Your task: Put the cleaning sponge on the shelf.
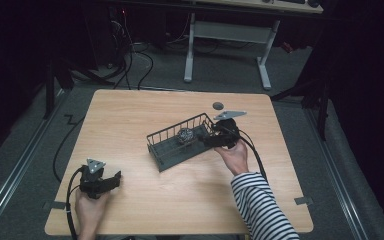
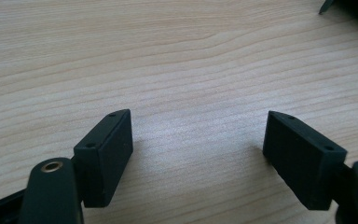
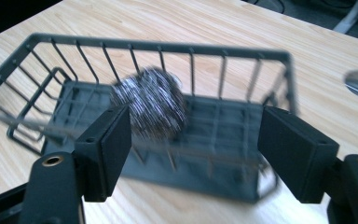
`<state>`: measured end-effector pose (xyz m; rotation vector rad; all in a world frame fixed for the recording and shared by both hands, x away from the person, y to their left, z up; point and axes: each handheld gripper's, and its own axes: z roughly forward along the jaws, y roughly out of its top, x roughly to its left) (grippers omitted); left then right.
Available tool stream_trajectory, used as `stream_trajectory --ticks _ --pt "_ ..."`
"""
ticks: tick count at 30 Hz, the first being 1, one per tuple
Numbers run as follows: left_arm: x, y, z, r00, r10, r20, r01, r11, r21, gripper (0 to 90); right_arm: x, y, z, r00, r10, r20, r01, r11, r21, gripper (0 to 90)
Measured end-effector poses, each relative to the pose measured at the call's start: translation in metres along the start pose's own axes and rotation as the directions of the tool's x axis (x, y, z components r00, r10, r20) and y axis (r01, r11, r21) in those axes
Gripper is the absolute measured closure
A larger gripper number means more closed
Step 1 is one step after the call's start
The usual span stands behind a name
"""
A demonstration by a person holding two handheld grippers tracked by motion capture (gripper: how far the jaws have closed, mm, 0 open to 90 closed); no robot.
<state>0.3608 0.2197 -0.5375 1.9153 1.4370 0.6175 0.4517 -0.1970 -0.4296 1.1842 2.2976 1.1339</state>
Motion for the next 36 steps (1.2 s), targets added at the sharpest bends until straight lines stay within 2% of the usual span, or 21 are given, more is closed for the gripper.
stream_trajectory --ticks 2,3,4,5,8,9,11,14,15,17,19,21,23,24,26,27,28,29,32,33,36 --pt "0.0 0.0 0.0 1.0 0.0 0.0 0.0 1.0 0.0 24.7 -0.005 -0.012 -0.012 0.9998 0.022 0.005 -0.022 0.999 -0.026 29.5" --pt "0.0 0.0 0.0 1.0 0.0 0.0 0.0 1.0 0.0 24.7 -0.01 -0.024 -0.022 0.9991 0.039 0.019 -0.038 0.998 -0.043 30.8" --pt "0.0 0.0 0.0 1.0 0.0 0.0 0.0 1.0 0.0 24.7 -0.01 -0.024 -0.022 0.9991 0.039 0.019 -0.038 0.998 -0.043 30.8" --pt "0.0 0.0 0.0 1.0 0.0 0.0 0.0 1.0 0.0 24.7 -0.016 -0.038 -0.032 0.998 0.052 0.036 -0.05 0.997 -0.051 31.8" --pt "0.0 0.0 0.0 1.0 0.0 0.0 0.0 1.0 0.0 24.7 -0.02 -0.048 -0.039 0.9972 0.057 0.047 -0.055 0.997 -0.053 32.3" --pt "0.0 0.0 0.0 1.0 0.0 0.0 0.0 1.0 0.0 24.7 -0.022 -0.058 -0.046 0.9957 0.069 0.062 -0.065 0.996 -0.059 33.5" --pt "0.0 0.0 0.0 1.0 0.0 0.0 0.0 1.0 0.0 24.7 -0.025 -0.067 -0.051 0.9946 0.076 0.07 -0.073 0.996 -0.052 33.3" --pt "0.0 0.0 0.0 1.0 -0.001 0.0 0.001 1.0 0.0 24.8 -0.025 -0.075 -0.055 0.994 0.077 0.077 -0.073 0.995 -0.063 34.4" --pt "0.0 0.0 0.0 1.0 -0.001 0.0 0.001 1.0 0.0 24.8 -0.026 -0.084 -0.057 0.9925 0.092 0.081 -0.087 0.994 -0.063 34.8" --pt "0.0 0.0 0.0 1.0 0.0 0.0 0.0 1.0 0.0 24.8 -0.026 -0.087 -0.057 0.9919 0.097 0.081 -0.093 0.994 -0.058 34.6" --pt "0.0 0.0 0.0 1.0 -0.001 0.0 0.001 1.0 0.0 24.8 -0.028 -0.105 -0.053 0.9895 0.116 0.087 -0.112 0.993 -0.043 35.0" --pt "0.0 0.0 0.0 1.0 -0.001 0.0 0.001 1.0 0.0 24.8 -0.029 -0.112 -0.052 0.9886 0.123 0.087 -0.12 0.992 -0.037 35.0" --pt "0.0 0.0 0.0 1.0 0.0 0.0 0.0 1.0 0.0 24.8 -0.031 -0.132 -0.044 0.9831 0.146 0.111 -0.146 0.989 -0.004 35.1" --pt "0.0 0.0 0.0 1.0 0.0 0.0 0.0 1.0 0.0 24.8 -0.031 -0.132 -0.044 0.9831 0.146 0.111 -0.146 0.989 -0.004 35.1" --pt "0.0 0.0 0.0 1.0 0.0 0.0 0.0 1.0 0.0 24.8 -0.034 -0.146 -0.039 0.9781 0.162 0.131 -0.165 0.986 0.015 34.9" --pt "0.0 0.0 0.0 1.0 0.0 0.0 0.0 1.0 0.0 24.7 -0.033 -0.152 -0.035 0.9762 0.138 0.167 -0.146 0.989 0.035 34.9" --pt "0.0 0.0 0.0 1.0 0.0 0.0 0.0 1.0 0.0 24.7 -0.033 -0.152 -0.035 0.9762 0.138 0.167 -0.146 0.989 0.035 34.9" --pt "0.0 0.0 0.0 1.0 0.0 -0.001 0.0 1.0 0.001 24.8 -0.031 -0.156 -0.034 0.9746 0.111 0.195 -0.12 0.992 0.036 35.4" --pt "0.0 0.0 0.0 1.0 0.0 -0.001 0.0 1.0 0.0 24.8 -0.029 -0.156 -0.033 0.9736 0.1 0.205 -0.11 0.993 0.042 35.3" --pt "0.0 0.0 0.0 1.0 0.0 0.0 0.0 1.0 0.0 24.8 -0.025 -0.155 -0.031 0.9698 0.068 0.234 -0.082 0.995 0.053 34.9" --pt "0.0 0.0 0.0 1.0 0.001 0.001 -0.001 1.0 0.0 24.8 -0.026 -0.155 -0.032 0.9708 0.071 0.229 -0.085 0.995 0.053 34.7"
